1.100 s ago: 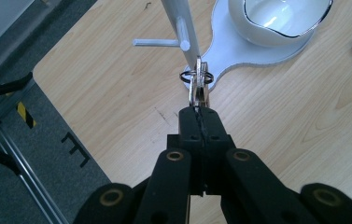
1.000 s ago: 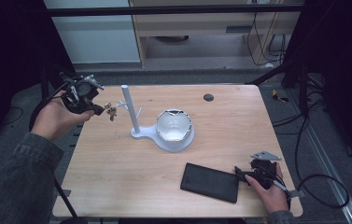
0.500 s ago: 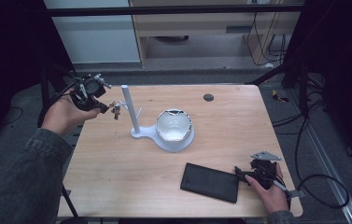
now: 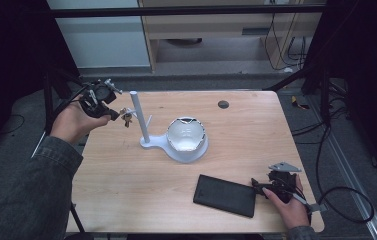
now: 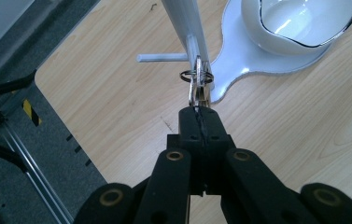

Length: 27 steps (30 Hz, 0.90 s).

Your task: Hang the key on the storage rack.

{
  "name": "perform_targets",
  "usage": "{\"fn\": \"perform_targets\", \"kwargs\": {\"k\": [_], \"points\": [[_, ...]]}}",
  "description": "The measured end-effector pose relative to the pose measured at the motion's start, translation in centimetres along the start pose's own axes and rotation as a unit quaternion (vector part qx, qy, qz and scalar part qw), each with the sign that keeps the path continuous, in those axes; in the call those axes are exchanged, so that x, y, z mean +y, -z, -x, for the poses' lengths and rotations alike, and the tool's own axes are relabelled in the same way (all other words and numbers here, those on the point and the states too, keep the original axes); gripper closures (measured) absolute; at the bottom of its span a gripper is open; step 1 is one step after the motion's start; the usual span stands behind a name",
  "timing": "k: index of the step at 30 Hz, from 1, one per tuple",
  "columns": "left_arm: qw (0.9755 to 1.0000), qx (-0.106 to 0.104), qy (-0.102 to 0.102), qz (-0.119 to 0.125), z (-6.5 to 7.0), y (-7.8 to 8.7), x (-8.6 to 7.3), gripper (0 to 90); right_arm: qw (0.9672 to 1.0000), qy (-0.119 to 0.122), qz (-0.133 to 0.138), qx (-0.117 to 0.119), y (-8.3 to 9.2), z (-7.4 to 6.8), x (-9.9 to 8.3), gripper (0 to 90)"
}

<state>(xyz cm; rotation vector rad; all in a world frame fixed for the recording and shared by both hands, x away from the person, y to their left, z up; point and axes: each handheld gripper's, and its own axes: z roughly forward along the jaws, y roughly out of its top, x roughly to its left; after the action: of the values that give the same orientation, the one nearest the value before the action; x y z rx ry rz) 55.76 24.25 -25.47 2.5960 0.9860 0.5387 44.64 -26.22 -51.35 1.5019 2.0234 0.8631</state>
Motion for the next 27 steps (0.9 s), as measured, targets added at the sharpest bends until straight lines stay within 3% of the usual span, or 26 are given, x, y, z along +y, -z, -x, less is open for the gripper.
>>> {"fn": "perform_targets", "kwargs": {"k": [21,25,27], "points": [[1.0,-0.001,0.006,0.002,-0.23,-0.69,0.2,89.8,1.0,0.001,0.0,0.0,0.0,0.01,0.0,0.6],[0.9998,0.002,0.014,0.015,-0.31,-0.76,0.01,89.3,1.0,0.001,0.0,0.0,0.0,0.01,0.0,0.6],[0.9996,0.001,0.016,0.025,-0.32,-0.7,-0.05,83.1,1.0,0.001,0.0,0.0,0.0,0.01,0.0,0.6]]}}
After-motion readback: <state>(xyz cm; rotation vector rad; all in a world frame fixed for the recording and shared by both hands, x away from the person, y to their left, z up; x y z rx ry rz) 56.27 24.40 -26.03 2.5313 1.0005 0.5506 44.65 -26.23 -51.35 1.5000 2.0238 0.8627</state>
